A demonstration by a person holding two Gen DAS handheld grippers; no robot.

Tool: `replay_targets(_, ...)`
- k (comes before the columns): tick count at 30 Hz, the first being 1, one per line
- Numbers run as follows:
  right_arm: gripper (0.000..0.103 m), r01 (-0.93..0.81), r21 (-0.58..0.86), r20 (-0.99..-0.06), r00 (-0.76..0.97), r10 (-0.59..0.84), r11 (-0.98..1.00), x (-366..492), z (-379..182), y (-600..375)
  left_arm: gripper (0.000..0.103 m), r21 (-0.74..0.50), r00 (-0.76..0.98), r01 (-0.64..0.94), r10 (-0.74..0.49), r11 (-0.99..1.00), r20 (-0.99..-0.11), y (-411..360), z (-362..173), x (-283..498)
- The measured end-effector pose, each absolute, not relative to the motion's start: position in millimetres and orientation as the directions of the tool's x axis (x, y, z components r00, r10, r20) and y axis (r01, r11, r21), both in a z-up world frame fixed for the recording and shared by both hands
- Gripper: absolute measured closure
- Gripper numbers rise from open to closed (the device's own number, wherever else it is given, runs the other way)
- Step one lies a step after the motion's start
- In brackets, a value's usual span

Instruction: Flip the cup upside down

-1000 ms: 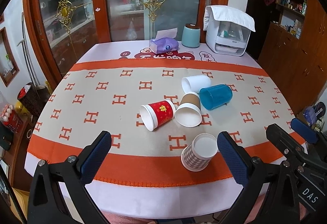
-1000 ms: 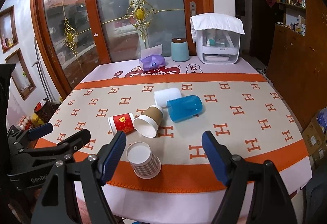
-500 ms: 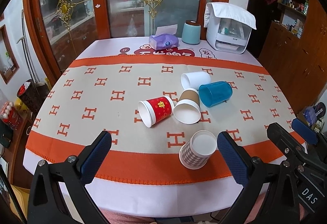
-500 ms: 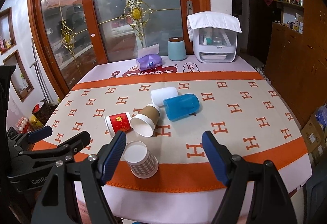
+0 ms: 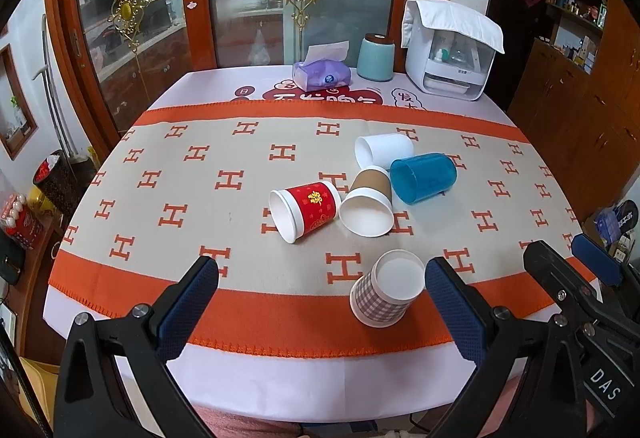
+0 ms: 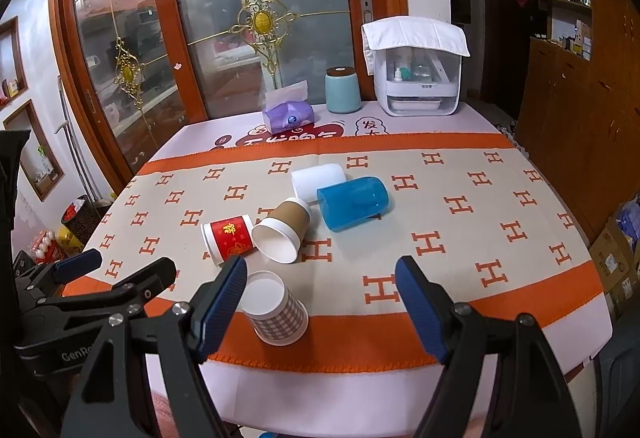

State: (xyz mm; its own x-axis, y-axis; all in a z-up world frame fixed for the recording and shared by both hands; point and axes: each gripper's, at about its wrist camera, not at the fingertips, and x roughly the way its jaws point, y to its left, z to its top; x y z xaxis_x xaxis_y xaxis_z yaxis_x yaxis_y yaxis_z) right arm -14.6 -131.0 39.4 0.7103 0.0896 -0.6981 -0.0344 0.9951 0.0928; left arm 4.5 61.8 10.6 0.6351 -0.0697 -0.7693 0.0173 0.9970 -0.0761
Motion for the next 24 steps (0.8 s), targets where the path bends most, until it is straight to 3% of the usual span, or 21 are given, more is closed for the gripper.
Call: replay_targets(24,0.026,-0.032,0.095,-0.699,0.709,0.089,0.995,-17.0,35.9,-132.3,0.001,-0.080,0.625,0.017,-0.073,0.997,-0.777,61.5,4.8,4.4)
